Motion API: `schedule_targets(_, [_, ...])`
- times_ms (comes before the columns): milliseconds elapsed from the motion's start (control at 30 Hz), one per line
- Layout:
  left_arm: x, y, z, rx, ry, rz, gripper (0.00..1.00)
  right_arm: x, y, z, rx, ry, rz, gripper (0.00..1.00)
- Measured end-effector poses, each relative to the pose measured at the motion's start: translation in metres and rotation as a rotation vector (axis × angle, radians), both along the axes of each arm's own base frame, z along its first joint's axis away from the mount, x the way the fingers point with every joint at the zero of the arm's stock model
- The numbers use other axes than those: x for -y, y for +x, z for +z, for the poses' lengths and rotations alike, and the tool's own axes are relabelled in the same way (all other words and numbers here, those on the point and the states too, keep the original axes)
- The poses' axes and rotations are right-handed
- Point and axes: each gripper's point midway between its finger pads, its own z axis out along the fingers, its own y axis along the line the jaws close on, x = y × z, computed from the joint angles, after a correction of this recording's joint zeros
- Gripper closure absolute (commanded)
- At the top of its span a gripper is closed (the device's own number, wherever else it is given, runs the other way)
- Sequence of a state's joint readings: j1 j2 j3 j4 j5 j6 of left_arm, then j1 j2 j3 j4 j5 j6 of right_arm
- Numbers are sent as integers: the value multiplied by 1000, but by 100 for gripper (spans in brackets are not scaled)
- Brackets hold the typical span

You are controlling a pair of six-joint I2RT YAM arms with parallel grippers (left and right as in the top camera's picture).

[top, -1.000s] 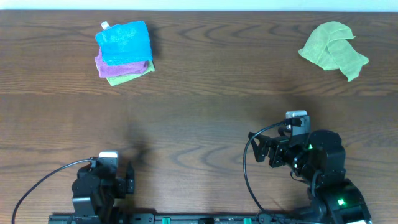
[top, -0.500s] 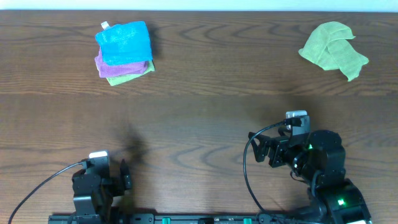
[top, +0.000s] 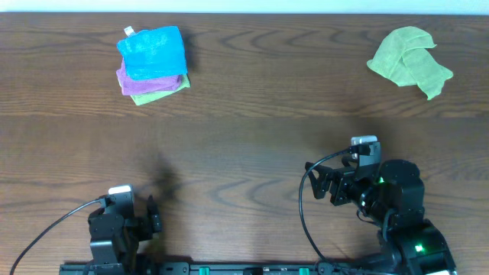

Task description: Fold the cloth

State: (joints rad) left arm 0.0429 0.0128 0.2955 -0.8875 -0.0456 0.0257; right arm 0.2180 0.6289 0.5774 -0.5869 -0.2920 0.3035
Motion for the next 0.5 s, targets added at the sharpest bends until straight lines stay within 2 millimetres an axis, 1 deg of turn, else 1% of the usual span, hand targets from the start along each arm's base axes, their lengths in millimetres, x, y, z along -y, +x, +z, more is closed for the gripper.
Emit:
schedule_targets(167, [0, 0, 0, 0, 0, 0, 5, 0, 0, -1, -2, -1, 0, 1])
schedule_targets(300, [0, 0, 0, 0, 0, 0, 5, 3, -9, -11, -55, -16, -2, 1])
schedule_targets(367, [0, 0, 0, 0, 0, 0, 4, 7, -14, -16, -74, -38, -14, 1])
schedule_targets(500, [0, 0, 0, 0, 0, 0, 5, 28, -16, -17, -29, -121, -70, 1])
